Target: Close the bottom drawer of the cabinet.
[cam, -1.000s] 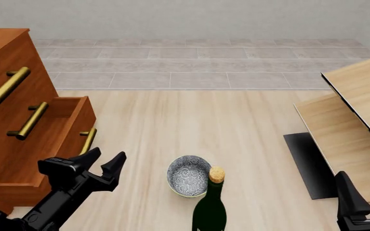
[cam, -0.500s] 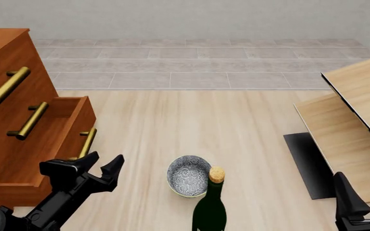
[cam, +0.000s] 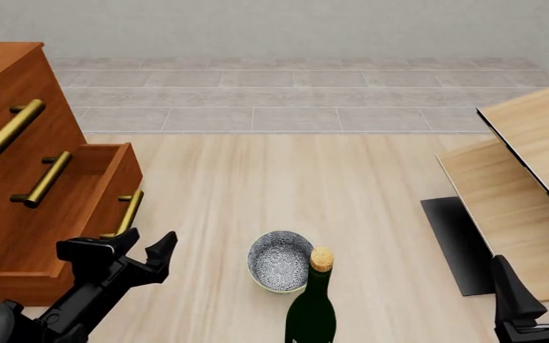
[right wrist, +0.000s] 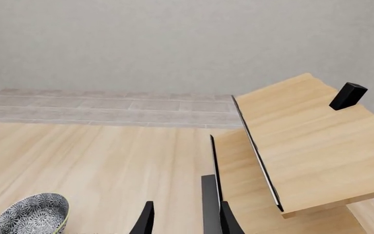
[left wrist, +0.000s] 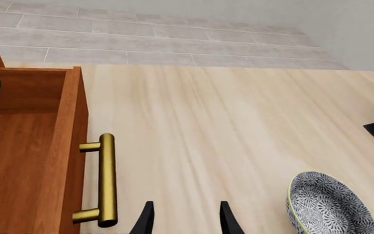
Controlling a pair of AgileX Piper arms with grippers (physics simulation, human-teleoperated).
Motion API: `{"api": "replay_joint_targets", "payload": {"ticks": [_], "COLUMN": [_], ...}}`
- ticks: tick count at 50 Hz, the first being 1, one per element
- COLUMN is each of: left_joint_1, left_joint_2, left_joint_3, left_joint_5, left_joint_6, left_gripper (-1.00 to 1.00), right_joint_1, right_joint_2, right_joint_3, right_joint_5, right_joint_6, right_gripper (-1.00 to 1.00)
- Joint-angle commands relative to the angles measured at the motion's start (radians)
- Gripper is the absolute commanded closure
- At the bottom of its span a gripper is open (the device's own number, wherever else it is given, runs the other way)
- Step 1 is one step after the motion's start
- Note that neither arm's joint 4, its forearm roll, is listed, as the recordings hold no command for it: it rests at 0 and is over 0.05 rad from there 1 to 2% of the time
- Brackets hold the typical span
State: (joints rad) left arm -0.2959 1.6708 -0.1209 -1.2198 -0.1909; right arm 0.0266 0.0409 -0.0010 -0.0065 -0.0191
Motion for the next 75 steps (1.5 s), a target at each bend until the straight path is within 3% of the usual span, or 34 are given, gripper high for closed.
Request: {"api": "replay_joint_targets", "payload": {"ticks": [1,75], "left_joint_1": [0.036,0.255], "left_joint_2": [0.031,0.132], "left_joint_3": [-0.011,-0.058], "left_joint_5": [0.0,0.0], "left_joint_6": [0.018,0.155], "left_gripper": [-1.0,-1.0], "right_joint_1": [0.005,-0.001], "right_joint_2": [0.012,-0.01], "right_joint_3": [0.0,0.0], "right_joint_5": [-0.008,0.003], "right_joint_6": [0.0,0.014], "right_gripper": [-1.0,-1.0]}}
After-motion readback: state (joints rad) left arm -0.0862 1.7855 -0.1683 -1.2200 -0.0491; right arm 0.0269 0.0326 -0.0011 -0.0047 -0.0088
